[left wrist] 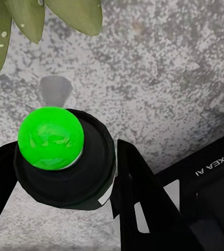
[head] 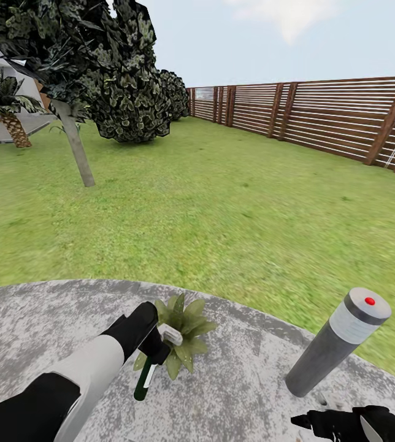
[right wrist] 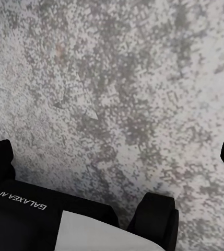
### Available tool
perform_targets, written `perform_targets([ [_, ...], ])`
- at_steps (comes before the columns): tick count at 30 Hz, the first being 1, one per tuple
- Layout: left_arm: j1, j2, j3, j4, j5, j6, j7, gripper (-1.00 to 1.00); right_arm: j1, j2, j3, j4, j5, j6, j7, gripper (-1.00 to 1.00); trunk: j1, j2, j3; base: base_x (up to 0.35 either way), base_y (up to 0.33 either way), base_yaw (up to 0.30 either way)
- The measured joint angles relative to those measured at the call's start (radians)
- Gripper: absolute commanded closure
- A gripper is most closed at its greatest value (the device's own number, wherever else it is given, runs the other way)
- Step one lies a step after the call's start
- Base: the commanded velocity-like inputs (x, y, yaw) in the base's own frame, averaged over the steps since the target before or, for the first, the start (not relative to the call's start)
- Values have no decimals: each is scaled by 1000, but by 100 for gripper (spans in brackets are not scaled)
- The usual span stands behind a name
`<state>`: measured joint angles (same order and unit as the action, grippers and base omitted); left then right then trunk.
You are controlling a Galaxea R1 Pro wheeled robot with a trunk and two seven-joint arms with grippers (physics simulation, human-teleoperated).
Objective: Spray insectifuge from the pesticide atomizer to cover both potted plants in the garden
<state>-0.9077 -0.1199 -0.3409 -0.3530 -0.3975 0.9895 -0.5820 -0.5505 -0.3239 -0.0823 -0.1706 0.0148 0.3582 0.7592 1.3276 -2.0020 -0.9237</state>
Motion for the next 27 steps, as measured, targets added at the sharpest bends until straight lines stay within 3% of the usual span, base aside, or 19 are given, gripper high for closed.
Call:
perform_targets([
  [9,2,-1,-1,0,0,0,0,100,0,0,0,0,0,0,0,-100,-34,63,28,0,0,0],
  [15,3,-2,0,0,2,0,0,100,0,-1,-1,0,-1,0,0,-100,-35,63,28,-13,-1,0],
  [16,3,-2,0,0,3,0,0,100,0,-8,-1,0,-1,0,0,-100,-34,63,28,-206,-66,0],
  [18,3,-1,0,0,3,0,0,100,0,-48,-1,0,-2,0,2,-100,-34,63,28,-252,-93,0],
  [21,3,-1,0,0,3,0,0,100,0,-76,-2,0,-3,0,3,-100,-34,63,28,-287,-119,0],
  [27,3,-2,0,-1,3,0,0,100,0,-83,-2,0,-4,0,3,-100,-34,63,28,-296,-129,0],
])
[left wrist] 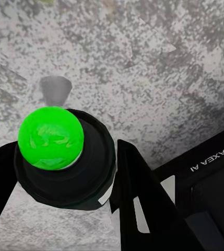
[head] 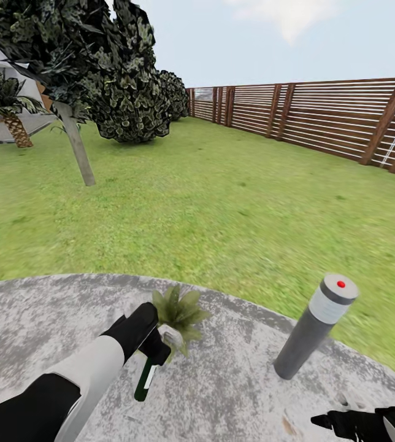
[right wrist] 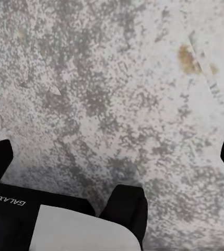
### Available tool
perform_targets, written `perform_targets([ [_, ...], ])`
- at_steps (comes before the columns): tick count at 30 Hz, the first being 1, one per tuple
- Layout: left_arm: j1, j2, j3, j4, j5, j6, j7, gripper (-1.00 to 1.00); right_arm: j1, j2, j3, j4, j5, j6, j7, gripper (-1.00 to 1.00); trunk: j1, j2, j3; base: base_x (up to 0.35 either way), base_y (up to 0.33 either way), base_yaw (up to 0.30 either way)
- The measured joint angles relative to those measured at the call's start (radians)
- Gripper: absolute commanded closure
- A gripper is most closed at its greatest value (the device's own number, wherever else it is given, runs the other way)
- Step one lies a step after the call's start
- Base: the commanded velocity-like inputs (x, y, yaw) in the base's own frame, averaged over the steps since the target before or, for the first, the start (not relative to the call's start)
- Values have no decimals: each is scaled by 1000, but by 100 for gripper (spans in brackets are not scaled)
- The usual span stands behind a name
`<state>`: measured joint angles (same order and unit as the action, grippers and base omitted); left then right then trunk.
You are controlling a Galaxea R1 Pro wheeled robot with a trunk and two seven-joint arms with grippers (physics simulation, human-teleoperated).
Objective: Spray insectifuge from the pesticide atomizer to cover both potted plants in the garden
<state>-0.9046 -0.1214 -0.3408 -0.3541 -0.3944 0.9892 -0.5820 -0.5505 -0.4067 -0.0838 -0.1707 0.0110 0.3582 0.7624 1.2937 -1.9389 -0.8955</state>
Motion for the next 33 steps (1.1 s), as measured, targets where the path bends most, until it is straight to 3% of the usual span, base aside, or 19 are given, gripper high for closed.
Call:
perform_targets([
  [7,0,0,0,-1,0,0,0,100,0,0,0,0,1,0,3,-100,0,0,0,-127,-237,-19],
  [16,0,0,1,0,1,0,0,100,0,0,0,0,1,0,3,-100,-1,0,-1,-2,-51,-15],
  [33,0,0,0,-1,0,0,1,100,0,0,0,0,1,0,0,-100,-1,0,-1,0,-320,0],
])
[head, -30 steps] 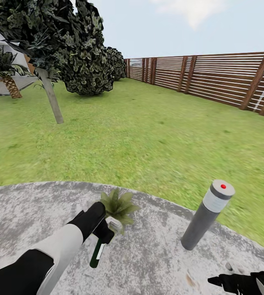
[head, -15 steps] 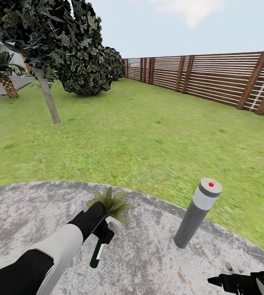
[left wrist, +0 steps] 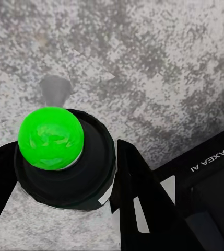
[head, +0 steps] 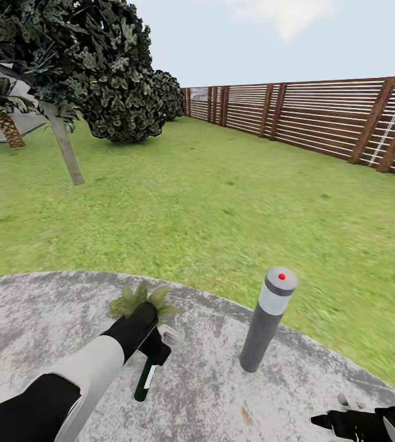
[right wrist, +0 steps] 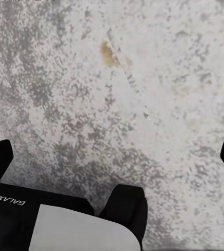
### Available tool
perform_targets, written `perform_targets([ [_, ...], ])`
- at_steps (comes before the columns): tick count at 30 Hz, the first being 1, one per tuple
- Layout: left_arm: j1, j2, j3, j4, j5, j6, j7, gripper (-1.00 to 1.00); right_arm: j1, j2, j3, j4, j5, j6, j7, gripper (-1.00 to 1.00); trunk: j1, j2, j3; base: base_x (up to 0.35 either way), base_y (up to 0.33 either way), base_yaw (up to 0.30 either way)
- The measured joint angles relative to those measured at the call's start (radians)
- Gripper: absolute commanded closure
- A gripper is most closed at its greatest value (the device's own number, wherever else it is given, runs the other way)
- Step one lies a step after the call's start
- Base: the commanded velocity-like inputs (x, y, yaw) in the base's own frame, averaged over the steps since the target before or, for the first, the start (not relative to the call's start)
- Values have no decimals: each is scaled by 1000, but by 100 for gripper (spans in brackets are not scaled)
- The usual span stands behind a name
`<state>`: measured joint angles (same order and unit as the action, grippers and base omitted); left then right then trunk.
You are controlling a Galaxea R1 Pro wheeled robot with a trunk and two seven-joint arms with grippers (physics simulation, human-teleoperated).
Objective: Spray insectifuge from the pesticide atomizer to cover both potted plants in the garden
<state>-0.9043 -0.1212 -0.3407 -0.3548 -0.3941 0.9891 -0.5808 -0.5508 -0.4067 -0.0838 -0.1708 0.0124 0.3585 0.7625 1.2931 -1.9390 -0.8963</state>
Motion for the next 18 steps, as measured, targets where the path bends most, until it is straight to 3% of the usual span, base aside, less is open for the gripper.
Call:
perform_targets([
  [5,0,0,0,0,1,0,0,100,0,0,0,0,0,0,-1,-100,0,0,0,0,-337,0],
  [9,0,0,0,1,1,0,0,100,0,0,0,0,0,0,-2,-100,0,0,0,0,-115,0],
  [18,0,0,1,0,1,0,0,100,0,0,0,0,0,-1,-1,-100,0,0,0,0,234,-2],
])
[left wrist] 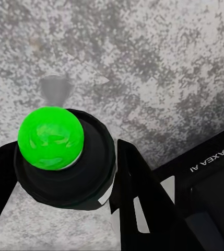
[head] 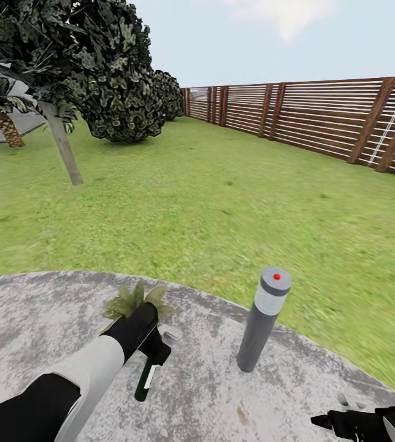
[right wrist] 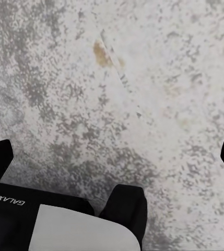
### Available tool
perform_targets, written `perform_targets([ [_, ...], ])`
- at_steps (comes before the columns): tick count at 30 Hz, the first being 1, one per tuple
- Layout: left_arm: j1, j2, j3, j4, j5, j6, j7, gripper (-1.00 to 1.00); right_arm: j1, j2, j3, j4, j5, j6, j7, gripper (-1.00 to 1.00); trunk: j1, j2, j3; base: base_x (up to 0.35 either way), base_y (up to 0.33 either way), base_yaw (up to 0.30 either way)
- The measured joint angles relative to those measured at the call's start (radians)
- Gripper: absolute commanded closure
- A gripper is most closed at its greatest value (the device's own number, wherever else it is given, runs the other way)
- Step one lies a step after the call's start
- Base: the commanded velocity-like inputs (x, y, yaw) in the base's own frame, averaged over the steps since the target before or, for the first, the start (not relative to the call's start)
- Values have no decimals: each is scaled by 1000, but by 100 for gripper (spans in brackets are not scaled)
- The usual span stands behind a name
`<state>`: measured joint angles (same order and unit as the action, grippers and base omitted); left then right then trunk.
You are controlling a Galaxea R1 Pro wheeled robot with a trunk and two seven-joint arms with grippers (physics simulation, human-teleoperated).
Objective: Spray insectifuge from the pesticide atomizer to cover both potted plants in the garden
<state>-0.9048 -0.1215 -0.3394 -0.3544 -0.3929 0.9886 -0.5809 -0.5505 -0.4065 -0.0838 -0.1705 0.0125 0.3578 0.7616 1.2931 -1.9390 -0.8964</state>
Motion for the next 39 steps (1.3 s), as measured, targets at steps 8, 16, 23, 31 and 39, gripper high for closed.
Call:
perform_targets([
  [8,0,0,0,0,0,-1,0,100,0,1,0,0,0,0,2,-100,0,0,2,1,311,-190],
  [16,0,0,0,1,0,0,1,100,0,1,0,-1,0,0,1,-100,0,0,6,63,311,-237],
  [23,2,0,0,1,0,0,0,100,0,2,0,0,0,0,-1,-100,0,0,7,-6,201,76],
  [31,2,0,0,1,1,0,0,100,0,1,0,0,0,0,-1,-100,0,0,7,-107,93,238],
  [39,2,0,0,1,1,0,0,100,0,2,0,0,0,0,-1,-100,0,0,8,-119,94,234],
])
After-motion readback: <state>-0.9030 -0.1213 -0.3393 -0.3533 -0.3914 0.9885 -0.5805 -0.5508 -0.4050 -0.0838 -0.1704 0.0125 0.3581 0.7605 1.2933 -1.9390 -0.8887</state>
